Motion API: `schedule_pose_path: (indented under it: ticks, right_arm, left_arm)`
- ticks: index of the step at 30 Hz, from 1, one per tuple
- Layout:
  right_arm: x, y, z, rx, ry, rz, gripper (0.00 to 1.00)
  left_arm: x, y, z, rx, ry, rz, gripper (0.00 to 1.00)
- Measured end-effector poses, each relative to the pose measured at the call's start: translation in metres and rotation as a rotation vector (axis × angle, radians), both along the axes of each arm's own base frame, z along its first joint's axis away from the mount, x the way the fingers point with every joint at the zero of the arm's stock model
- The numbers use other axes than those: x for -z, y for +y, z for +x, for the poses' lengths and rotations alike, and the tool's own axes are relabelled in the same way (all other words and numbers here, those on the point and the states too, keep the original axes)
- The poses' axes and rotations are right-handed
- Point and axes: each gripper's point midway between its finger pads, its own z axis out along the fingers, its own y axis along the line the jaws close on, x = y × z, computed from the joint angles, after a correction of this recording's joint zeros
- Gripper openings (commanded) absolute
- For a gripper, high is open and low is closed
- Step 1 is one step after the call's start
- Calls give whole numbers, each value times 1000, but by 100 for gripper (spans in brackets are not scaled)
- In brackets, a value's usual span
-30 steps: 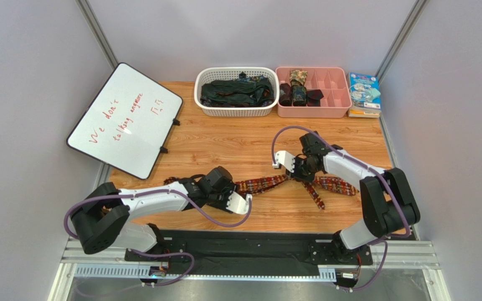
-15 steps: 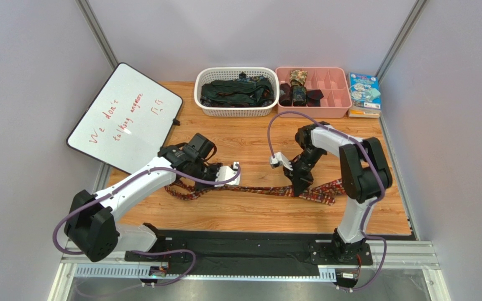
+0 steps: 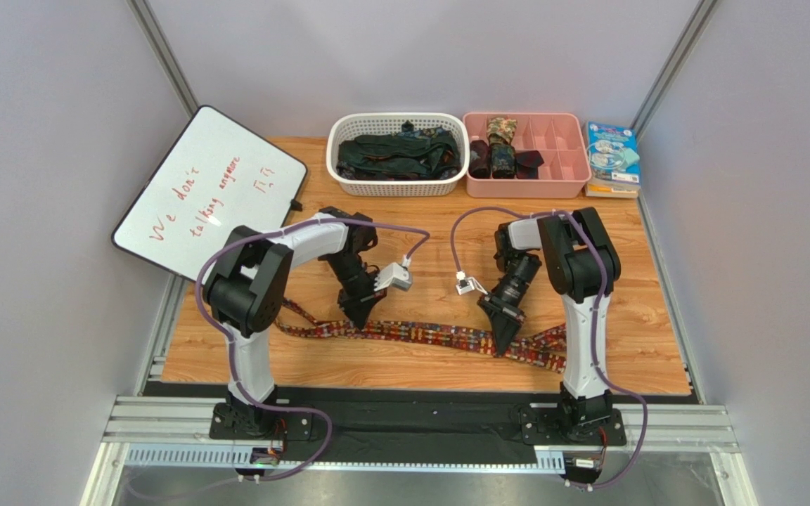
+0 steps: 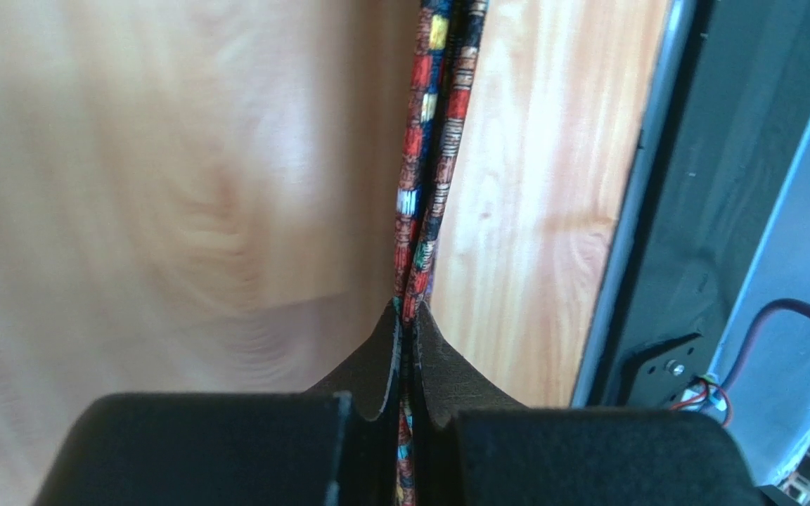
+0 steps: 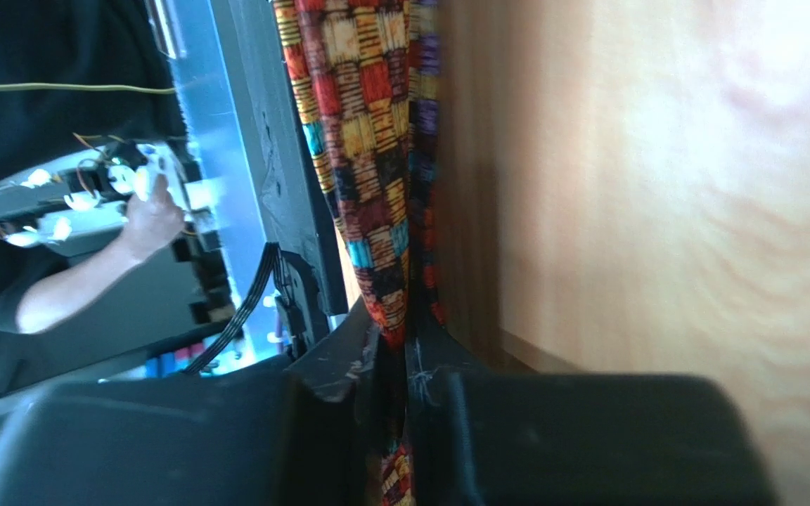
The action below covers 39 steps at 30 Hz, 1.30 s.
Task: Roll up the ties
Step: Flatten out the tie at the center of the board.
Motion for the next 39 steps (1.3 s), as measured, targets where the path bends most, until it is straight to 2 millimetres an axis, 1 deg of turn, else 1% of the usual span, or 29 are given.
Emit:
schedule_pose_path:
  ticks: [2,3,4,5,7,8,10,11,13,16,17,18,19,20,21,22,24,26,28,29,30,31,32,33,34,36,38,39]
  right_arm:
    - [-3,0,1,32,42,-27,79]
    - [-11,0,-1,54,83,-41,85]
    - [-18,0,-1,72,109,-51,98]
    - [-24,0,-1,88,127,-57,100]
    - [-32,-3,6,123,113,-64,100]
    - [-33,-6,12,138,87,-62,100]
    - [-33,-15,31,181,-1,-52,100]
    - [-33,-23,44,211,-67,-47,100]
    - [-34,-48,77,281,-225,-51,100]
    - [-40,-99,124,387,-448,-99,100]
    - [-43,-115,134,417,-496,-122,100]
    - [-47,-135,144,448,-550,-152,100]
    - [-52,-153,152,479,-595,-180,100]
    - [-57,-170,158,506,-634,-206,100]
    - [-60,-183,161,524,-663,-229,100]
    - [-63,-196,161,543,-688,-254,100]
    - [-69,-208,158,558,-712,-286,100]
    - [-73,-211,150,563,-721,-306,100]
    - [-72,-207,131,564,-701,-322,100]
    - [-71,-204,122,564,-686,-327,100]
    - [-68,-202,110,564,-676,-336,100]
    - [-65,-200,102,562,-676,-343,100]
    - [-61,-200,95,564,-687,-351,100]
    - [-58,-201,89,562,-701,-362,100]
    - [-55,-203,83,564,-720,-371,100]
    - [-49,-209,74,560,-777,-379,100]
    - [-45,-216,71,551,-849,-386,100]
    - [-43,-218,70,543,-880,-389,100]
  left_arm:
    - [2,0,8,-11,-5,3,9]
    - [3,1,11,-14,-9,8,19]
    - [5,3,12,-15,-11,14,21]
    - [6,4,12,-14,-15,20,22]
    - [9,8,12,-9,-22,42,28]
    - [10,10,12,-9,-23,52,42]
    - [11,12,14,-9,-30,61,44]
    - [10,13,13,-20,-21,66,48]
    - [8,15,12,-31,-13,72,51]
    - [6,17,14,-56,-12,75,59]
    - [5,18,15,-65,-14,76,63]
    - [5,18,16,-69,-17,76,64]
    - [3,19,17,-75,-24,76,67]
    - [2,18,20,-82,-41,70,75]
    - [0,16,24,-90,-65,59,77]
    - [-7,11,31,-114,-107,36,77]
    - [-16,5,41,-133,-167,5,82]
    - [-36,-10,58,-153,-297,-58,83]
    - [-58,-34,70,-137,-436,-120,83]
    - [-67,-50,73,-112,-500,-153,84]
    - [-72,-63,73,-92,-538,-179,84]
    - [-77,-80,73,-61,-587,-203,84]
    - [-80,-103,71,-22,-629,-232,84]
    - [-80,-118,71,-1,-652,-248,84]
    - [-78,-137,68,29,-668,-265,84]
    - [-69,-170,67,65,-692,-287,83]
    - [-56,-193,71,80,-709,-291,83]
    - [-48,-201,73,85,-716,-286,83]
